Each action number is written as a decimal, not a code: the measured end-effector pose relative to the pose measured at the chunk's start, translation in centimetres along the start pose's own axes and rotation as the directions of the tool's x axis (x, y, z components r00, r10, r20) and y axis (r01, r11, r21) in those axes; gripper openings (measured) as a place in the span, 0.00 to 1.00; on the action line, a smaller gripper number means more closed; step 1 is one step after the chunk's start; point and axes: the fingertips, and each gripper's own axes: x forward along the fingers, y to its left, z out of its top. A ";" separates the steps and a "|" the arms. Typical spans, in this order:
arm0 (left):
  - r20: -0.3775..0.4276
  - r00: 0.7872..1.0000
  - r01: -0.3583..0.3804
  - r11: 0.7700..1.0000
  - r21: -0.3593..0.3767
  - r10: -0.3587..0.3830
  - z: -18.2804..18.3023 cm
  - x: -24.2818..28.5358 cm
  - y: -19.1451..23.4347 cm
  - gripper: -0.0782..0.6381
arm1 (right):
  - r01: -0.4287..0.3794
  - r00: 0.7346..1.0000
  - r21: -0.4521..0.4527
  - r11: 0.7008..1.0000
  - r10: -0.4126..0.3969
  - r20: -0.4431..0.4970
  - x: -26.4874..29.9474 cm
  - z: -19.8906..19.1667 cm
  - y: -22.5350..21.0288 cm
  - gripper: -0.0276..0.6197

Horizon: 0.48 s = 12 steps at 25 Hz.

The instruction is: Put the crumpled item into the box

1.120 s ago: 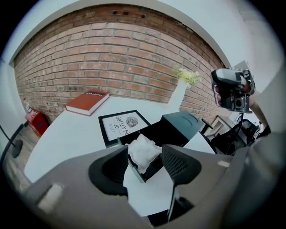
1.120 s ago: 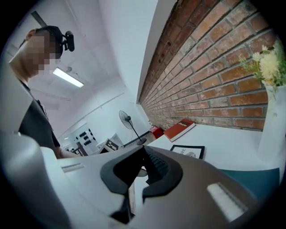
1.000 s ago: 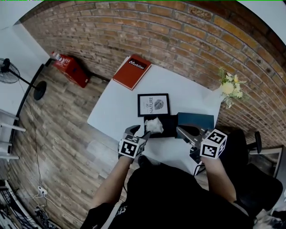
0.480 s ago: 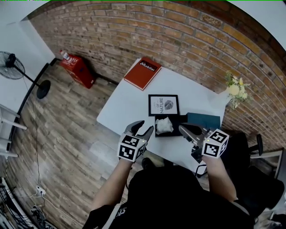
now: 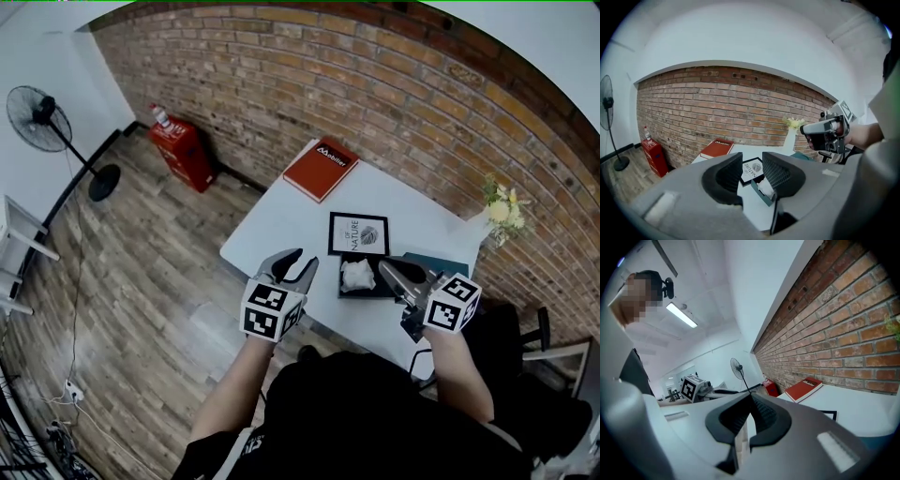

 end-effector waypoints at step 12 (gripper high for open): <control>0.131 0.989 -0.071 0.997 0.029 0.067 6.7 0.2 -1.7 0.21 | 0.137 0.986 -0.223 0.965 -0.112 0.122 -8.0 4.5 -2.0 0.04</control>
